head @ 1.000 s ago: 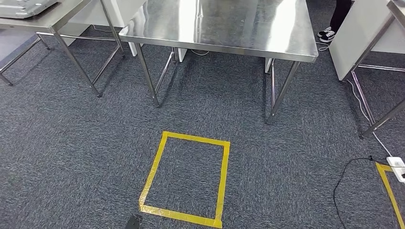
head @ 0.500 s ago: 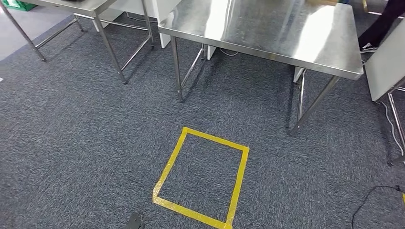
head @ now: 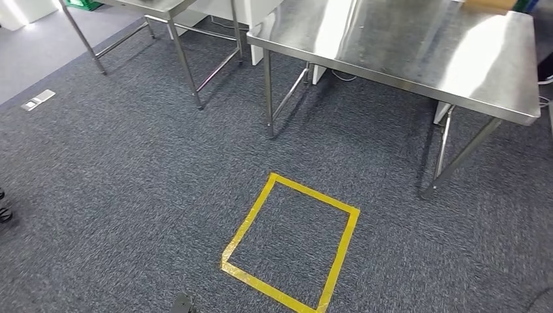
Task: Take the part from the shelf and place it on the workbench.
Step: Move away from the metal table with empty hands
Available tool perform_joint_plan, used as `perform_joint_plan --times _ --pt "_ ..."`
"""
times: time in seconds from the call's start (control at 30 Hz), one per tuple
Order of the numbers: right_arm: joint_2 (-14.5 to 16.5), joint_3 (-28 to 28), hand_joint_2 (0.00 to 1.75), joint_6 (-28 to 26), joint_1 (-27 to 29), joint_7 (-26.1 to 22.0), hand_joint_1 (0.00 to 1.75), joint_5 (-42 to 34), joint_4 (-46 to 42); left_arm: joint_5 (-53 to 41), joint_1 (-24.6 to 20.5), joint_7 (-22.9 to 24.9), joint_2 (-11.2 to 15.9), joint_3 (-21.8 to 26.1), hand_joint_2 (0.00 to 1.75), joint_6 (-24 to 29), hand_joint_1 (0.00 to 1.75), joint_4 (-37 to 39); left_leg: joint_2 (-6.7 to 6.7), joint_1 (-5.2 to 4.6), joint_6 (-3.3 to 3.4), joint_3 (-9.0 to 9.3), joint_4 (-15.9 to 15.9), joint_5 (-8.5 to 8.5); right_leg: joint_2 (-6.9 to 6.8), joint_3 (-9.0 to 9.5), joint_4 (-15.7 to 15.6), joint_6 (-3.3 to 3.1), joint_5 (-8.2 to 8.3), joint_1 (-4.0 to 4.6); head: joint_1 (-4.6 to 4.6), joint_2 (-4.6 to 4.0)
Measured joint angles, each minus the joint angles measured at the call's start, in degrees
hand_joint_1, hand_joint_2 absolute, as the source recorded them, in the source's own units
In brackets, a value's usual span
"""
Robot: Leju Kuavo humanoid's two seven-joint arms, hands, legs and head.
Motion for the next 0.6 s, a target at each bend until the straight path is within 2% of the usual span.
perform_joint_plan --times 0.03,0.1,0.17,0.2,0.27,0.33,0.37,0.4,0.43,0.47,0.5,0.53,0.57,0.6 --pt "0.03 0.01 0.00 -0.01 -0.04 0.00 0.00 -0.04 0.00 0.02 0.07 0.03 0.09 0.00 0.00 -0.02 0.00 0.00 0.38 0.24 -0.15 1.24 -2.30 1.53 -0.59 0.09 0.01 0.10 -0.10 -0.06 -0.06 0.00" --pt "0.08 0.05 0.00 -0.04 -0.10 0.00 0.00 -0.06 0.00 0.03 -0.02 0.04 0.26 -0.01 0.00 -0.03 0.00 -0.02 2.41 0.34 -0.15 5.62 -10.10 4.79 -1.56 0.33 0.07 0.61 -0.46 0.09 -0.37 0.00" --pt "0.09 0.09 0.00 -0.09 -0.12 0.00 0.00 -0.08 0.00 0.02 -0.25 0.04 0.28 -0.02 0.00 -0.05 0.00 -0.04 3.80 0.07 0.37 8.18 -14.63 5.87 -2.41 0.42 0.07 1.33 -0.89 0.54 -0.42 0.00" --pt "0.08 0.11 0.00 -0.11 -0.14 0.00 0.00 -0.09 0.00 0.00 -0.32 0.02 0.27 -0.02 0.00 -0.07 0.00 -0.04 3.69 -0.20 0.75 8.39 -15.18 5.73 -2.88 0.57 0.00 1.69 -1.03 0.74 -0.28 0.00" --pt "0.08 0.13 0.00 -0.20 -0.26 0.02 0.00 -0.28 0.00 -0.35 -0.24 -0.39 0.27 -0.12 0.00 0.03 0.00 -0.05 2.46 -0.43 1.74 8.43 -15.51 5.89 -3.50 1.03 -0.08 2.38 -1.27 0.81 0.17 0.00" --pt "0.09 0.15 0.00 -0.35 -0.35 0.05 0.00 -0.60 0.01 -1.04 -0.14 -1.25 0.28 -0.55 0.00 0.26 0.00 -0.09 1.34 -0.47 2.81 8.64 -16.12 6.39 -1.63 0.29 2.19 2.64 -2.79 0.65 0.27 -0.01" --pt "0.10 0.15 0.00 -0.43 -0.32 0.07 0.00 -0.79 0.01 -1.39 -0.14 -1.75 0.24 -0.87 0.00 0.43 0.00 -0.10 0.74 -0.42 3.21 8.66 -16.32 6.59 -0.10 -1.22 5.29 2.43 -4.37 0.50 0.43 -0.01" --pt "0.09 0.15 0.00 -0.49 -0.27 0.07 0.00 -0.96 0.02 -1.69 -0.17 -2.21 0.20 -1.19 0.44 0.58 0.00 -0.11 0.10 -0.51 3.45 8.58 -16.36 6.68 1.23 -3.14 9.25 2.13 -6.11 0.42 0.61 -0.01" --pt "0.10 0.15 0.00 -0.52 -0.21 0.07 0.00 -1.13 0.02 -1.92 -0.16 -2.65 0.16 -1.44 0.87 0.76 0.00 -0.11 -0.61 -0.54 3.56 8.51 -16.35 6.70 1.88 -5.22 13.23 2.00 -7.55 0.44 0.78 0.00" --pt "0.08 0.15 0.00 -0.56 -0.14 0.07 0.00 -1.33 0.02 -2.12 -0.07 -3.08 0.10 -1.69 1.31 0.94 0.00 -0.11 -1.42 -0.57 3.59 8.49 -16.33 6.70 2.22 -6.88 16.11 2.15 -8.23 0.45 0.91 0.00" --pt "0.05 0.14 0.00 -0.59 -0.09 0.08 0.00 -1.50 0.02 -2.24 0.04 -3.38 0.08 -1.90 1.75 1.12 0.00 -0.11 -2.19 -0.59 3.59 8.51 -16.30 6.70 2.37 -7.48 16.70 2.54 -7.84 0.48 0.99 0.00" --pt "0.01 0.14 0.00 -0.62 -0.07 0.09 0.00 -1.65 0.02 -2.29 0.15 -3.65 0.04 -2.09 1.75 1.40 0.00 -0.11 -2.96 -0.59 3.58 8.56 -16.26 6.70 2.53 -7.04 15.14 3.05 -6.57 0.47 1.10 0.00" --pt "-0.04 0.13 0.00 -0.65 -0.05 0.10 0.00 -1.81 0.02 -2.42 0.22 -3.93 -0.01 -2.31 1.75 1.84 0.00 -0.11 -3.74 -0.59 3.53 8.60 -16.20 6.69 3.09 -5.60 11.42 3.58 -4.59 0.36 1.24 0.00" --pt "-0.07 0.12 0.00 -0.67 -0.05 0.12 0.00 -1.95 0.02 -2.52 0.23 -4.22 -0.07 -2.51 1.75 2.45 0.00 -0.11 -4.41 -0.67 3.39 8.54 -16.02 6.65 4.26 -4.01 7.29 3.90 -2.72 0.18 1.44 0.00"
